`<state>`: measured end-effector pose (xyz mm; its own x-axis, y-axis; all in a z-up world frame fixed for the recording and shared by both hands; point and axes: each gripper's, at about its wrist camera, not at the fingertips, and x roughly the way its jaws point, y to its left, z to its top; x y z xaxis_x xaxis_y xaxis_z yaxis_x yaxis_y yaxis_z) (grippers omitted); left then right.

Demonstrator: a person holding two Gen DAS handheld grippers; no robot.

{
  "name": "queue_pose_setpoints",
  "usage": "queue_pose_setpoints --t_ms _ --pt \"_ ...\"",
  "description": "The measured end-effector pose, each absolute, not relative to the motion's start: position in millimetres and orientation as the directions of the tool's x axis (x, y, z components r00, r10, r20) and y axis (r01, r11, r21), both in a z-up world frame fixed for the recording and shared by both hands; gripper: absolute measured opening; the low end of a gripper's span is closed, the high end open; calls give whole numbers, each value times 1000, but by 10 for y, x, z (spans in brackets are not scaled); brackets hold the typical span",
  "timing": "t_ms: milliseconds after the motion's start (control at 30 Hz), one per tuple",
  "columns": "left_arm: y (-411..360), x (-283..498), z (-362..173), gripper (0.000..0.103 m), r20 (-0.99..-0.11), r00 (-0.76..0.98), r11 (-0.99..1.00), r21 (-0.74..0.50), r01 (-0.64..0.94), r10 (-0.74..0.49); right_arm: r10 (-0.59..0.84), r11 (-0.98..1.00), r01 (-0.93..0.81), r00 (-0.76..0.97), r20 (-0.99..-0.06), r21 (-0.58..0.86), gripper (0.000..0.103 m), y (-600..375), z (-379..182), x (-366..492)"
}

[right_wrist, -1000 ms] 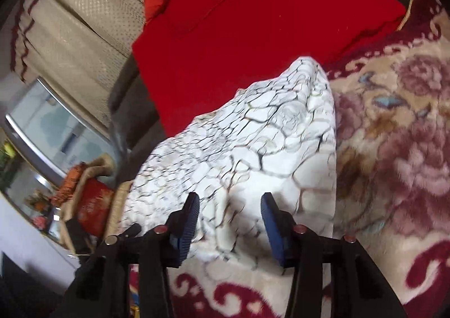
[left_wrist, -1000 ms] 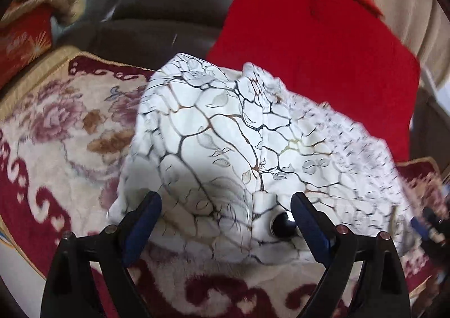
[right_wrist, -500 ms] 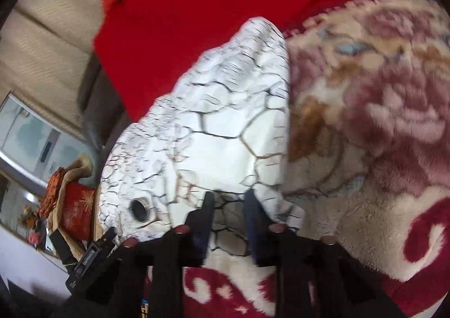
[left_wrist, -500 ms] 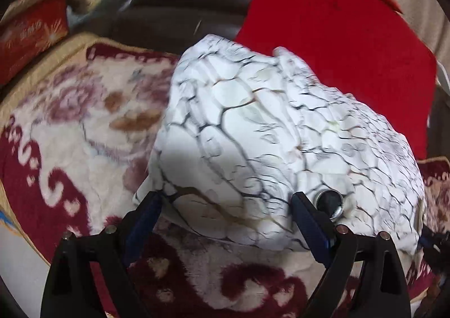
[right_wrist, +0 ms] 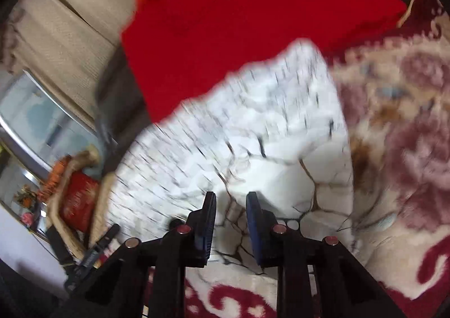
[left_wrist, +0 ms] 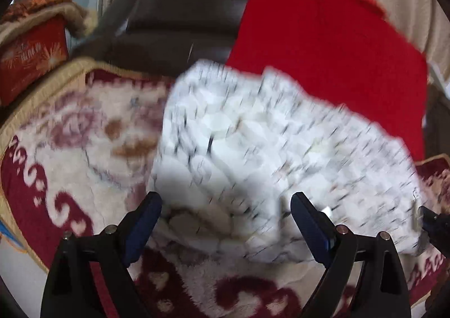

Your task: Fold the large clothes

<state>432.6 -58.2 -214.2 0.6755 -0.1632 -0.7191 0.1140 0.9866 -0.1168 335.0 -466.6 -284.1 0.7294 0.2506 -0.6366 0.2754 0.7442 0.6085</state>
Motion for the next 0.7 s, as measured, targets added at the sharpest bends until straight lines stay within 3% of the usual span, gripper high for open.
queue_pose_setpoints --t_ms 67,233,300,333,367,467,567,700 --pt "-522 4410 -2250 94 -758 630 985 -141 95 -169 258 735 294 711 -654 611 24 -4657 -2951 3394" --pt "-314 4364 -2174 94 -719 650 964 -254 83 -245 304 673 265 752 -584 691 28 -4765 -2888 3198" --pt "-206 4339 -2182 94 -709 640 942 -330 67 -294 347 625 240 767 -540 743 41 -4784 -2903 3072" --pt "-155 4323 -2190 94 -704 632 926 -373 59 -324 373 595 230 769 -519 770 70 -4753 -2902 3019" --pt "-105 4313 -2210 94 -701 617 907 -419 49 -357 395 561 222 775 -493 798 77 -4756 -2916 2969" --pt "-33 4253 -2250 94 -691 580 857 -516 24 -432 438 466 188 800 -410 864 77 -4748 -2955 2780" --pt "-68 4236 -2315 94 -691 535 822 -569 12 -486 472 383 212 792 -388 899 77 -4713 -3107 2730" --pt "-218 4213 -2328 94 -720 513 847 -532 24 -467 451 427 252 773 -446 868 77 -4636 -3158 2815"
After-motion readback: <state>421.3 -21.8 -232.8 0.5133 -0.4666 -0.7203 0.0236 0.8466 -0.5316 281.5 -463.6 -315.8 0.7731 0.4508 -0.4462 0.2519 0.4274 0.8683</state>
